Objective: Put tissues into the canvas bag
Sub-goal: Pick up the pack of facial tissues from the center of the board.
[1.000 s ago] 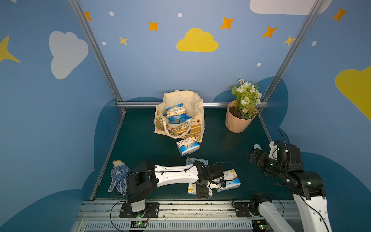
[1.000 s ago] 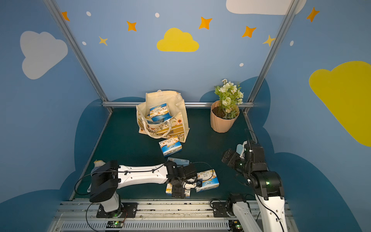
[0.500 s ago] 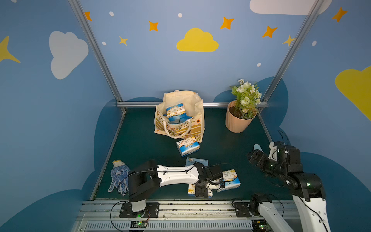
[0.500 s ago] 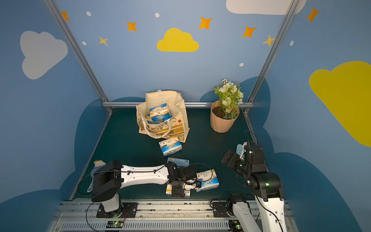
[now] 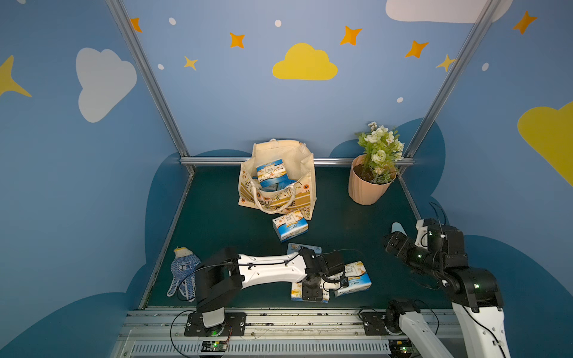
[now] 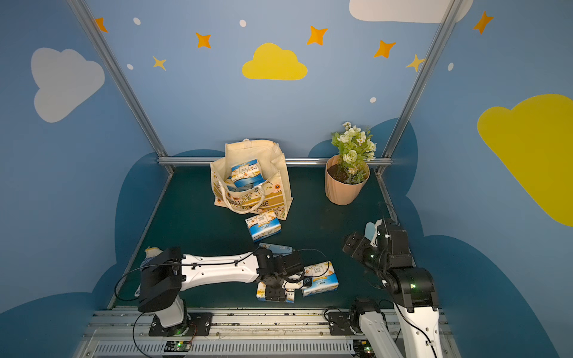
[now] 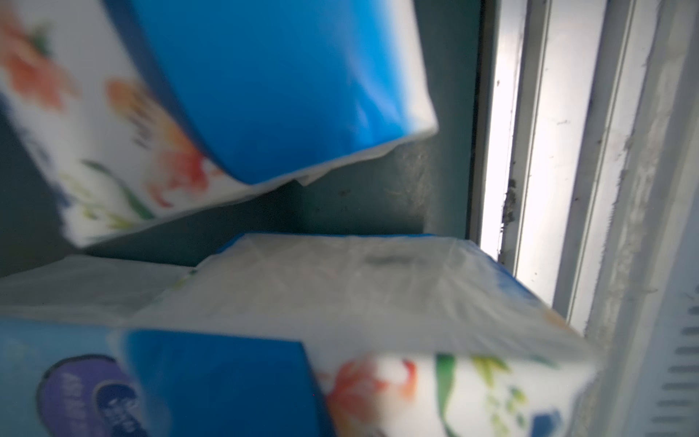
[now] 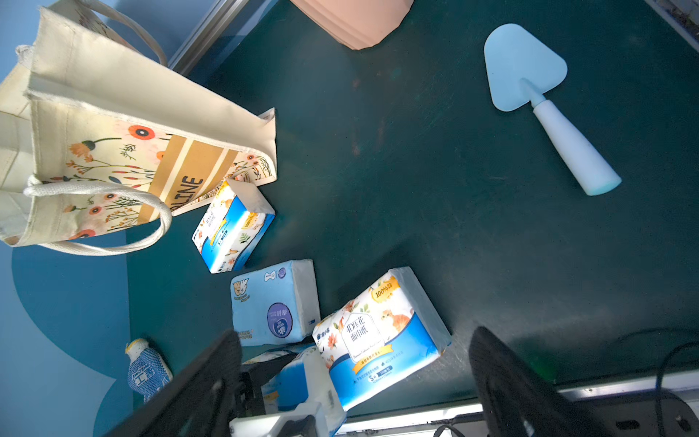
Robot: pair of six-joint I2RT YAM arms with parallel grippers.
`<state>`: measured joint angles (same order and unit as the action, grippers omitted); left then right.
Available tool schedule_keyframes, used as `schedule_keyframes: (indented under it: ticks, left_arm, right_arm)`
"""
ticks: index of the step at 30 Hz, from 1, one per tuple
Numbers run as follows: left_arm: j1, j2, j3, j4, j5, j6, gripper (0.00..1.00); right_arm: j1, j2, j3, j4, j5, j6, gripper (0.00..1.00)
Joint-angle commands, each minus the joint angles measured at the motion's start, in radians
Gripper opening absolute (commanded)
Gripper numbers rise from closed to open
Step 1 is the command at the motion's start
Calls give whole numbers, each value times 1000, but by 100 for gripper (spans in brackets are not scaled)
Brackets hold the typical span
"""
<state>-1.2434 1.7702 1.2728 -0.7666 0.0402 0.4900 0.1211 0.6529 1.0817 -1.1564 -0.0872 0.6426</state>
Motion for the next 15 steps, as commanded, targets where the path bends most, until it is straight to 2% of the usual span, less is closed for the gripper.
schedule_keyframes:
  ticks: [1,11,15]
  left_arm:
    - [13,-42,71,-76,23,-33,70]
    - [94,-87,283,-211,106,-51,72]
    - [136,-103,341,-211,71,-51,73]
  right_arm:
    - [-5,-1,1,-3,20,-24,95]
    - [-5,-2,12,-22,37,-34,95]
    - [-5,6,11,-17,33,-35,95]
